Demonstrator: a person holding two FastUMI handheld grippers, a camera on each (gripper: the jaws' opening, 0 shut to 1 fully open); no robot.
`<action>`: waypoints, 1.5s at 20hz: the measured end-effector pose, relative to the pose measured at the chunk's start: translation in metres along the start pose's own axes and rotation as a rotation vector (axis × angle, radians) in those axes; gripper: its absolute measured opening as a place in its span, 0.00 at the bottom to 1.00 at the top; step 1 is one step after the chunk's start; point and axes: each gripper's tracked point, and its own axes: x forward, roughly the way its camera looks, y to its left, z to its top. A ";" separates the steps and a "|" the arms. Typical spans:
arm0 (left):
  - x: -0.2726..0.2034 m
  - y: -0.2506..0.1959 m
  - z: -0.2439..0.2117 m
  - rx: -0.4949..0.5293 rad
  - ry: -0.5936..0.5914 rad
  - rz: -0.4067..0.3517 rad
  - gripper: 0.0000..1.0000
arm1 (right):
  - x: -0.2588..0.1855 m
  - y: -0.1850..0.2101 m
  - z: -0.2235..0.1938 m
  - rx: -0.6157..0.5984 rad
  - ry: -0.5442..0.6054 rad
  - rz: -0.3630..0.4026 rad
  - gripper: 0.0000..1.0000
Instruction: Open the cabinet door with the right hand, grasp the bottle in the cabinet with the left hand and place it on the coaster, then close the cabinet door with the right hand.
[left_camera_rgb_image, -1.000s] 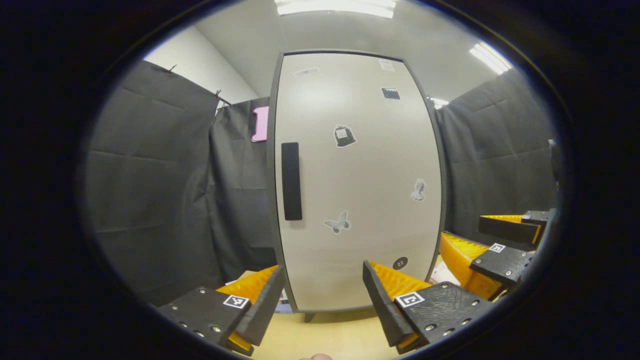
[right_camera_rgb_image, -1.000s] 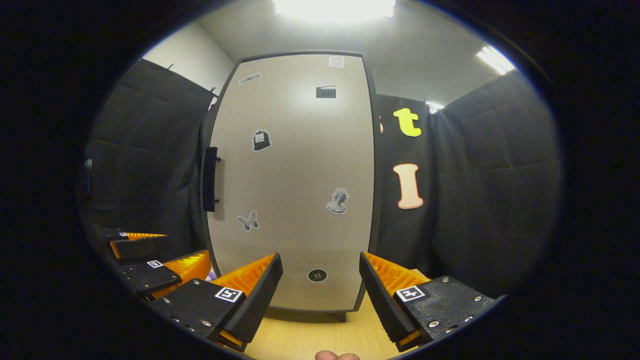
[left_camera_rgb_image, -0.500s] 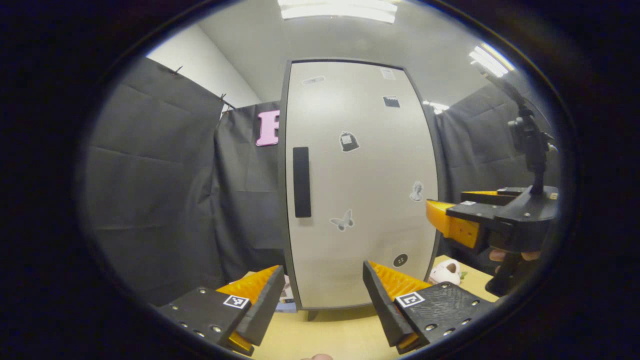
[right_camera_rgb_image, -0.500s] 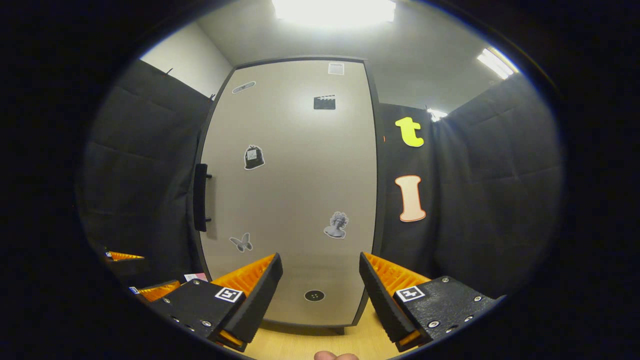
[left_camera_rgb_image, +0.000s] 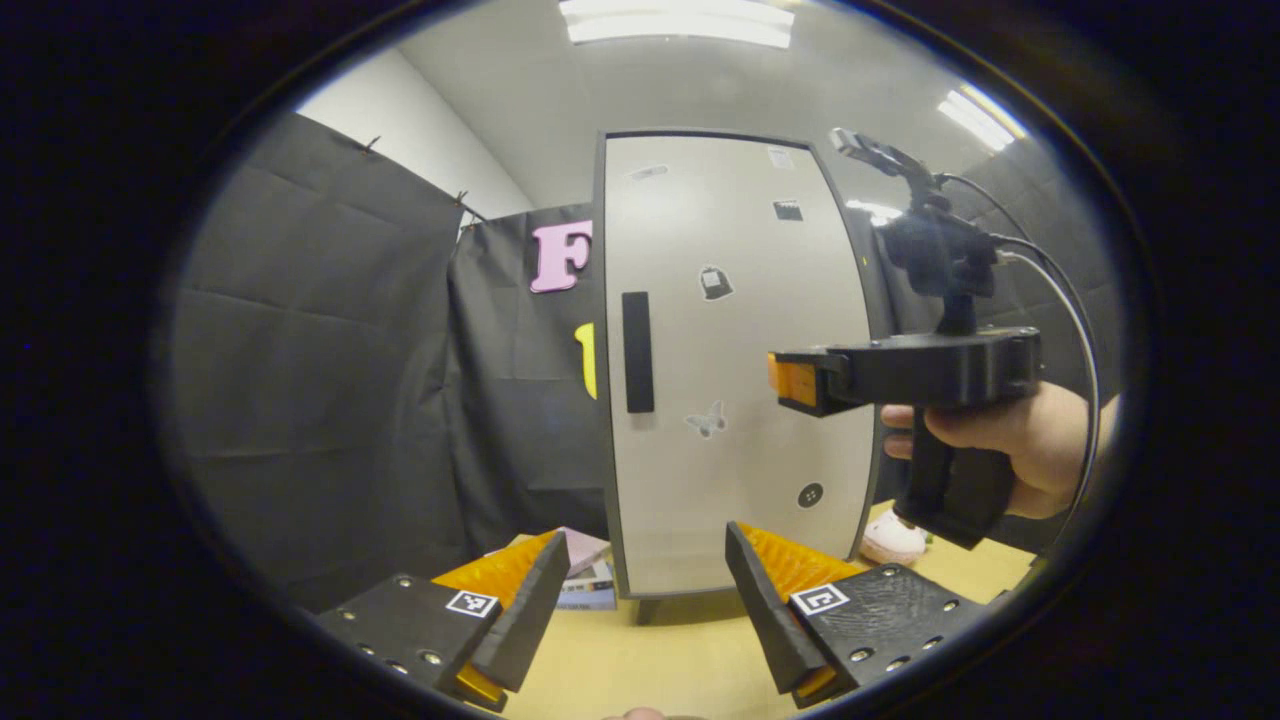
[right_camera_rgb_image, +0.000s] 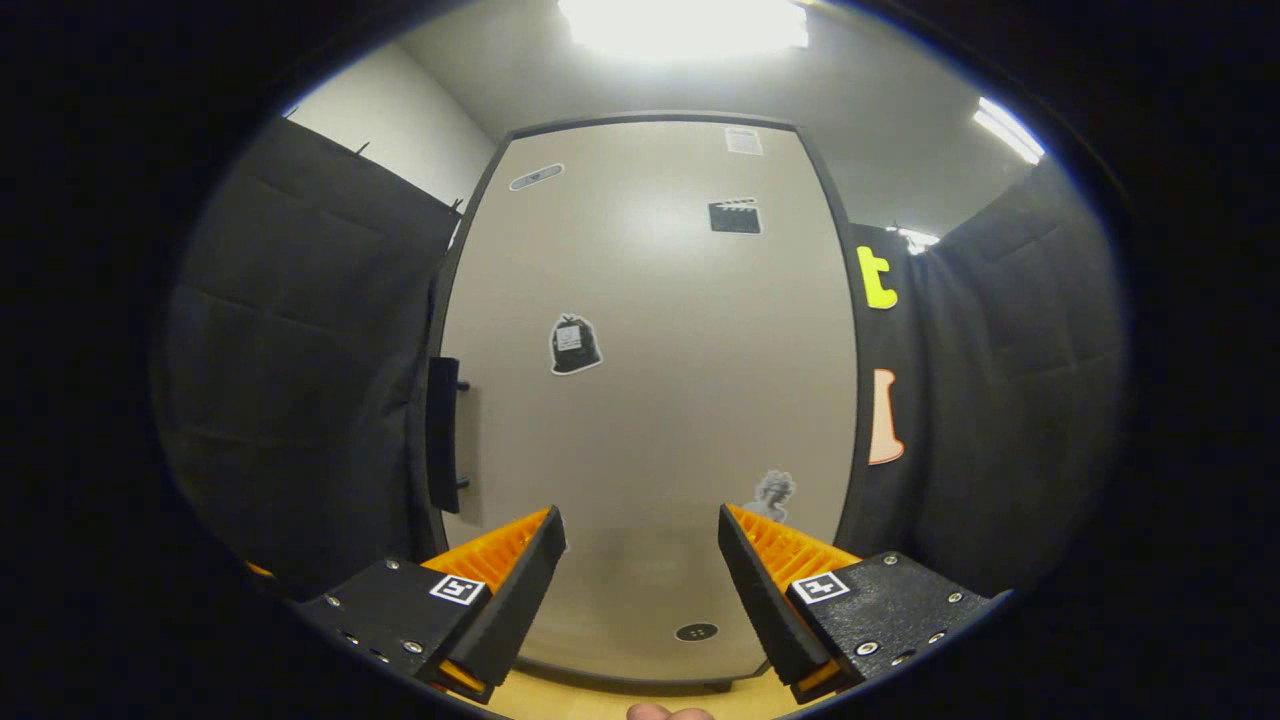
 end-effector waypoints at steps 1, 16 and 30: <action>-0.006 0.006 -0.004 0.000 0.005 0.015 0.94 | 0.007 0.014 0.001 -0.001 -0.004 0.024 0.95; -0.067 0.066 -0.056 -0.077 0.138 0.193 0.90 | 0.092 0.144 -0.013 0.036 0.087 0.213 0.47; -0.071 0.082 -0.042 -0.039 0.065 0.227 0.90 | 0.070 0.147 -0.010 0.036 0.145 0.340 0.17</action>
